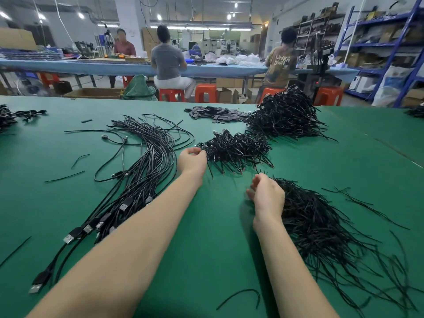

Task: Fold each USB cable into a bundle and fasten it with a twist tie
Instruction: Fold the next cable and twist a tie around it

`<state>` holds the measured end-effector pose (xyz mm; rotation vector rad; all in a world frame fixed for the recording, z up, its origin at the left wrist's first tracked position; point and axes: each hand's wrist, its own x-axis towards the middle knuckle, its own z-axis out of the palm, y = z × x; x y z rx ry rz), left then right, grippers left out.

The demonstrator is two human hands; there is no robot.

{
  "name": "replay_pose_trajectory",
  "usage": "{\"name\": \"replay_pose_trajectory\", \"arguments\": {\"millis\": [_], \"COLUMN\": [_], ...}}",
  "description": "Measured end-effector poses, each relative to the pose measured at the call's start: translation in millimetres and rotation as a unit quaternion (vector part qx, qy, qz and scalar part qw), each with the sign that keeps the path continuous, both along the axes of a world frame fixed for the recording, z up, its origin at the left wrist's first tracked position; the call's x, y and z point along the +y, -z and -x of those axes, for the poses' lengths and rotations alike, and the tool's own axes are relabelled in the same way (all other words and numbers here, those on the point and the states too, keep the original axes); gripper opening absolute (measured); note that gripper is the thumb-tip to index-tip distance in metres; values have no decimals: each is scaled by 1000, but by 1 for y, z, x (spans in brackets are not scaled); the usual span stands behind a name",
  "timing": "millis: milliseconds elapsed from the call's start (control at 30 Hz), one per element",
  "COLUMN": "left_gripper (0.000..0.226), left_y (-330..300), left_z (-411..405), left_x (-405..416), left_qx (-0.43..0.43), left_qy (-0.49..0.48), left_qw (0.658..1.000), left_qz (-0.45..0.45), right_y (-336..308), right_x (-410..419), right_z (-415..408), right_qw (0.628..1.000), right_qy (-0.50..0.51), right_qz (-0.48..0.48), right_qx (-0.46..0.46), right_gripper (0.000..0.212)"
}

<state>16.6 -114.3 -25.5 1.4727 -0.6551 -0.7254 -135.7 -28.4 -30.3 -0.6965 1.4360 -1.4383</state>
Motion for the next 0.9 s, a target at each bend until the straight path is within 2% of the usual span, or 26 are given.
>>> {"name": "replay_pose_trajectory", "arguments": {"millis": [100, 233, 367, 433, 600, 667, 733, 833, 900], "left_gripper": [31, 45, 53, 54, 57, 56, 42, 9, 10], "left_y": [6, 11, 8, 8, 6, 9, 15, 24, 28], "left_z": [0, 9, 9, 7, 12, 19, 25, 28, 30], "left_x": [-13, -27, -35, -33, -4, 20, 51, 94, 111], "left_qx": [-129, -290, -368, -372, -302, -251, -213, -231, -302], "left_qy": [45, 117, 163, 177, 171, 138, 82, 90, 148], "left_qw": [989, 941, 895, 891, 935, 957, 974, 968, 941], "left_qz": [-49, -131, -191, -193, -79, -49, -9, 37, 33], "right_y": [3, 8, 15, 15, 14, 12, 10, 9, 8], "right_x": [1, 5, 8, 7, 7, 8, 9, 11, 11], "right_z": [-7, -21, -28, -27, -26, -26, -25, -25, -23], "right_qw": [997, 977, 950, 947, 943, 944, 946, 946, 944], "right_qy": [-20, -34, -71, -78, -87, -89, -87, -90, -99], "right_qz": [28, 77, 69, 67, 61, 58, 57, 64, 62], "right_qx": [73, 197, 297, 304, 316, 313, 308, 304, 307], "right_gripper": [17, 19, 23, 24, 25, 25, 24, 23, 22]}}
